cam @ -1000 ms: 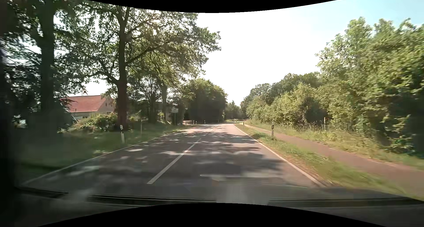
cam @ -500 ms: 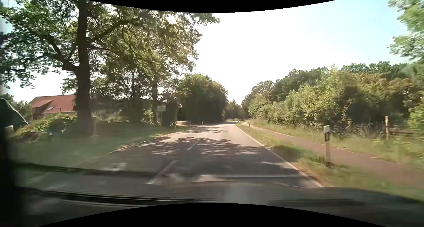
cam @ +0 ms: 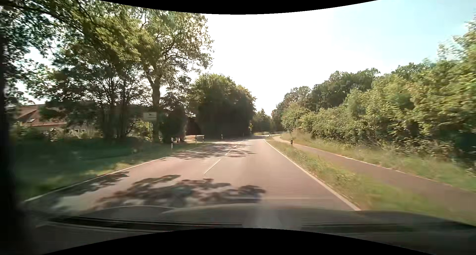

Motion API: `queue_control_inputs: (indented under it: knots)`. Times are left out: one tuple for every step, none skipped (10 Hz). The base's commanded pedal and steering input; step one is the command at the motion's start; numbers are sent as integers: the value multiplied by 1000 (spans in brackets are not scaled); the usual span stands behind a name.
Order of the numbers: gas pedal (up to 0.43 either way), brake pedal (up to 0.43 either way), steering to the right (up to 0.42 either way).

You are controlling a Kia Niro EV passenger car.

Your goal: Follow the waypoints while adhering to traffic rules and regulations

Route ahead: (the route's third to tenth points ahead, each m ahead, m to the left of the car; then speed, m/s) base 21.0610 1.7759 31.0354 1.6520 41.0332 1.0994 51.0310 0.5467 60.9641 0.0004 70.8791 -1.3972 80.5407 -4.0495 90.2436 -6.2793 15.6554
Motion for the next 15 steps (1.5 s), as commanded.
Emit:
queue_control_inputs:
  knots:
    - [461,6,1]
    - [441,6,1]
    - [409,6,1]
    - [378,6,1]
    - [370,6,1]
    - [358,6,1]
    - [339,6,1]
    - [331,6,1]
    - [331,6,0]
    - [311,6,0]
    - [299,6,1]
    - [287,6,1]
    - [280,6,3]
    - [280,6,4]
    - [280,6,4]
